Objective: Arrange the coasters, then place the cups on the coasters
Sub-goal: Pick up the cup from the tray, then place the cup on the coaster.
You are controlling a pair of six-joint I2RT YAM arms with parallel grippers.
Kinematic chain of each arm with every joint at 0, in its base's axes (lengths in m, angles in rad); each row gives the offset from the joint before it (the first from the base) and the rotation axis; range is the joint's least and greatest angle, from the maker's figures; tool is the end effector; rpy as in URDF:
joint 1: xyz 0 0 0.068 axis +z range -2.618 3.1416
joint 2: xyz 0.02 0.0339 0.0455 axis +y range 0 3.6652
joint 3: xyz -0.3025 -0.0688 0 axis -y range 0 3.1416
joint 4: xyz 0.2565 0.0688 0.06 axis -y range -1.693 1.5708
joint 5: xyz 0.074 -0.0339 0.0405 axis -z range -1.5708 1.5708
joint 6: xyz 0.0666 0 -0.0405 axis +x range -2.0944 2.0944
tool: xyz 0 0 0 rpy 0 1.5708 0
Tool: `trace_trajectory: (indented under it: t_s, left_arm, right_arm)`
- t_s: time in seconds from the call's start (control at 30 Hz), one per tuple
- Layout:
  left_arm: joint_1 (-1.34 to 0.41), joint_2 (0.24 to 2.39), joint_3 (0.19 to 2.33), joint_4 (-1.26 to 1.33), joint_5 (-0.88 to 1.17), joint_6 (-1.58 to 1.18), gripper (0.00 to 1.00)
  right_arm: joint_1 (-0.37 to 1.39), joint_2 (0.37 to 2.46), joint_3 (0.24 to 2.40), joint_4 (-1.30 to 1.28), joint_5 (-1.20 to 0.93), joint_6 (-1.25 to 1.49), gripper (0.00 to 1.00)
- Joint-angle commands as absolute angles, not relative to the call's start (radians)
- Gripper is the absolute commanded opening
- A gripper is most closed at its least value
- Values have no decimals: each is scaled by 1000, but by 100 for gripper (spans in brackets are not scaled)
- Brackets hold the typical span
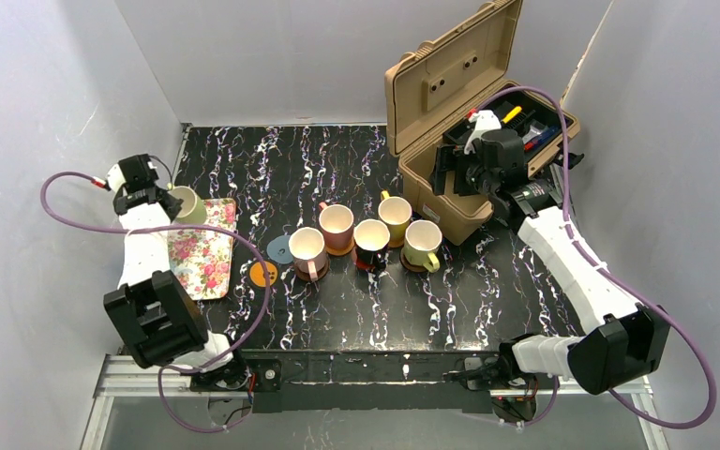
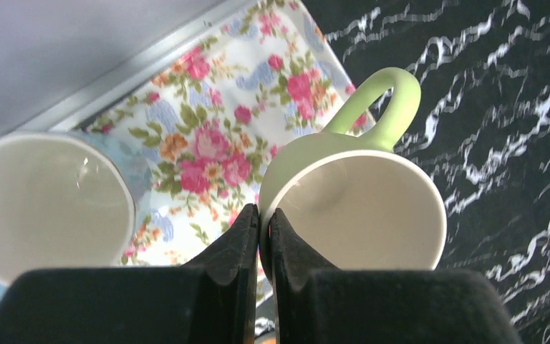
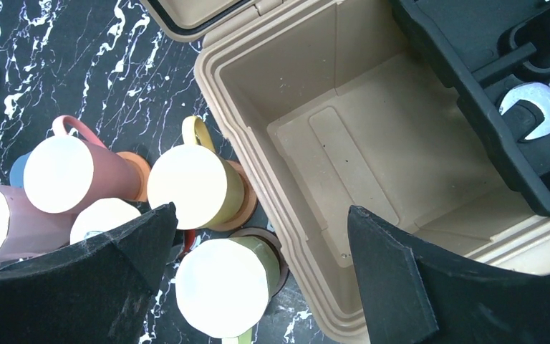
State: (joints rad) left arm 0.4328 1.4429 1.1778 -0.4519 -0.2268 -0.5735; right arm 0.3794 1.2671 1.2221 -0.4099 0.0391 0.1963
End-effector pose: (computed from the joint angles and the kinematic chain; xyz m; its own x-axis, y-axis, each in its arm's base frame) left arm 0.3109 0.1601 0.3130 -0.1959 -0.6729 -0.7134 -0.7962 0.5338 -0.2849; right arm 0.2933 0.1141 0.3888 -0.4661 0.0240 -0.8844 -0.2514 0.9548 0.1584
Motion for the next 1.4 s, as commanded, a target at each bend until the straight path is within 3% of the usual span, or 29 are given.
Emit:
trace_trajectory:
  t_s: [0.0, 0.4, 0.73, 1.37]
  left_arm:
    - [356, 1344, 1147, -516, -209, -537, 0]
    - [42, 1146, 1082, -722, -323, -677, 0]
    - [-191, 1174, 1077, -812, -427, -879, 0]
    - [-301, 1349, 1130, -841, -476, -1043, 0]
  right_arm:
    - [375, 1215, 1210, -354, 60, 190, 97]
    - [375, 1075, 1146, -265, 133, 161, 99]
    - [375, 1006, 1119, -278, 164, 139, 99]
    - [375, 993, 1103, -286, 205, 131, 99]
